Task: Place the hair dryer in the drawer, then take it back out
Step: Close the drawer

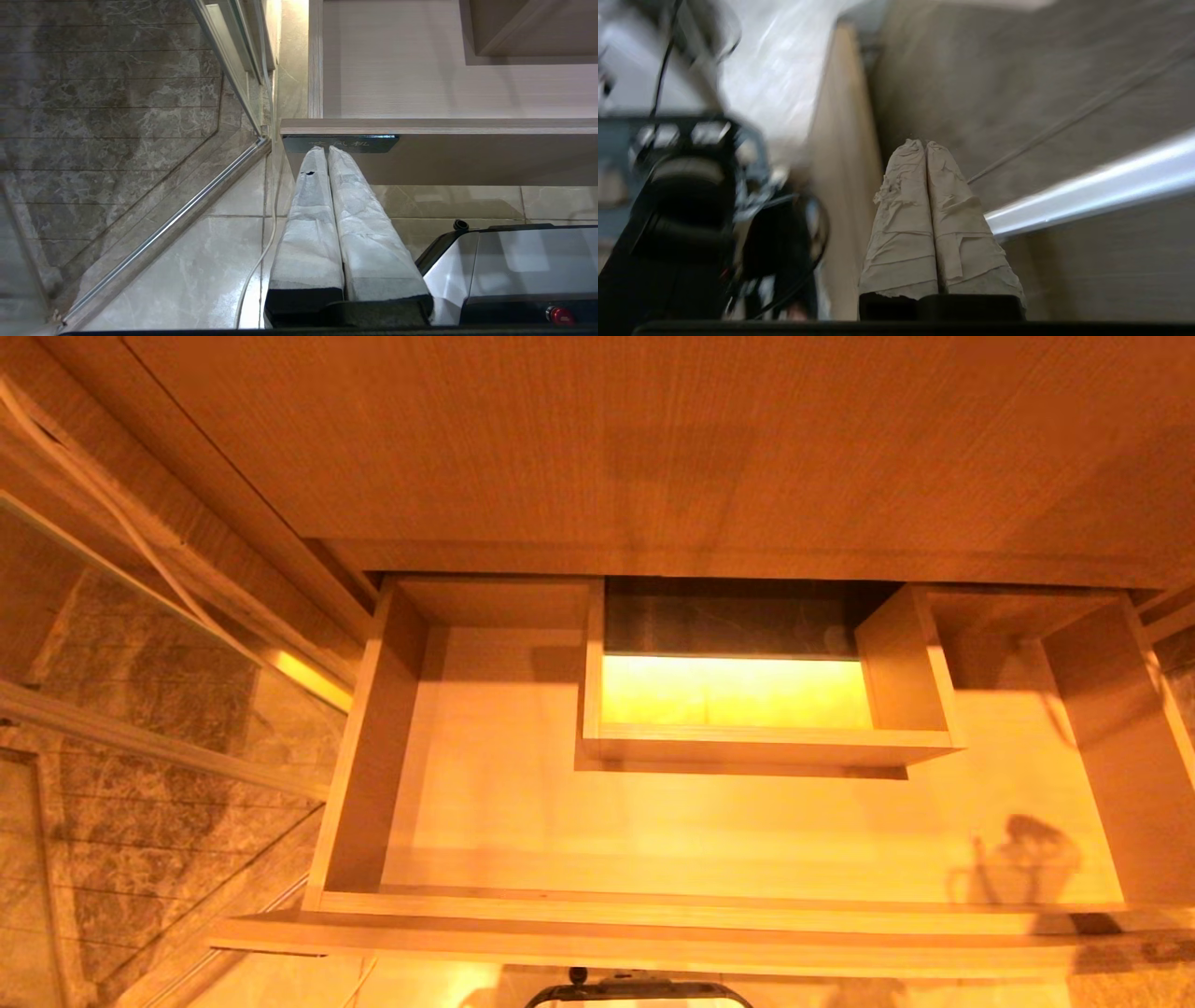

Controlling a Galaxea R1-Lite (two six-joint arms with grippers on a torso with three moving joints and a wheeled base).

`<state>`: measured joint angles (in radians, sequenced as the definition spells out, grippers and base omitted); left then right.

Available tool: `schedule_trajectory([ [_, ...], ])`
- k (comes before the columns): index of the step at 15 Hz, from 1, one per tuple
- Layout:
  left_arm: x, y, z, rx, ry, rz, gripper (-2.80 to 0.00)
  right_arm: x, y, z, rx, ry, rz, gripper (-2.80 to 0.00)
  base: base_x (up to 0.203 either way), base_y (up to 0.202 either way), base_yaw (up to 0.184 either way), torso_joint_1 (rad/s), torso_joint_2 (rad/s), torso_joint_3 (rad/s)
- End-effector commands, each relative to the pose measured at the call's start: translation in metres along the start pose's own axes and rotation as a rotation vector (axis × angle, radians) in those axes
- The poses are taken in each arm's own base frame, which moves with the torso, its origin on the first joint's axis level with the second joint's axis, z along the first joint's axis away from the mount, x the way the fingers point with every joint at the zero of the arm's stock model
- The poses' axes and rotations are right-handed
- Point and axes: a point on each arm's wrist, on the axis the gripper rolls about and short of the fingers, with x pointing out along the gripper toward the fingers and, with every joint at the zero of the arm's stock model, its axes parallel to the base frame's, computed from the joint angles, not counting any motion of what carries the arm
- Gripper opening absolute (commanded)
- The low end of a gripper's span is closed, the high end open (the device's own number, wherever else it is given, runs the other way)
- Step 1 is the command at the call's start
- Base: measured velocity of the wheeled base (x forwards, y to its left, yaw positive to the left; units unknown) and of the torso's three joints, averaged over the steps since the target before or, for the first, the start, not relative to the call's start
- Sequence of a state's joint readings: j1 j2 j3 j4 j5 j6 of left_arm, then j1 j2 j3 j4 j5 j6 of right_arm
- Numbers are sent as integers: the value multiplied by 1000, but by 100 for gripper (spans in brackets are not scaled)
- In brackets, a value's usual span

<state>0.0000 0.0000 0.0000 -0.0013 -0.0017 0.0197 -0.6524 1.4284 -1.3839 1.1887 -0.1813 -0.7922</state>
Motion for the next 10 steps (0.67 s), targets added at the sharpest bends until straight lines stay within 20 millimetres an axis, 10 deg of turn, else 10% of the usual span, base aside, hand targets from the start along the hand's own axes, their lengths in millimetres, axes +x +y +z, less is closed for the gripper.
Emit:
schedule_trajectory([
  [1,0,0,0,0,1,0,-280,19,6,-1,-24,75,75,-280,0,0,0,0,0,0],
  [10,0,0,0,0,1,0,-280,89,28,-5,-98,214,225,-280,0,0,0,0,0,0],
])
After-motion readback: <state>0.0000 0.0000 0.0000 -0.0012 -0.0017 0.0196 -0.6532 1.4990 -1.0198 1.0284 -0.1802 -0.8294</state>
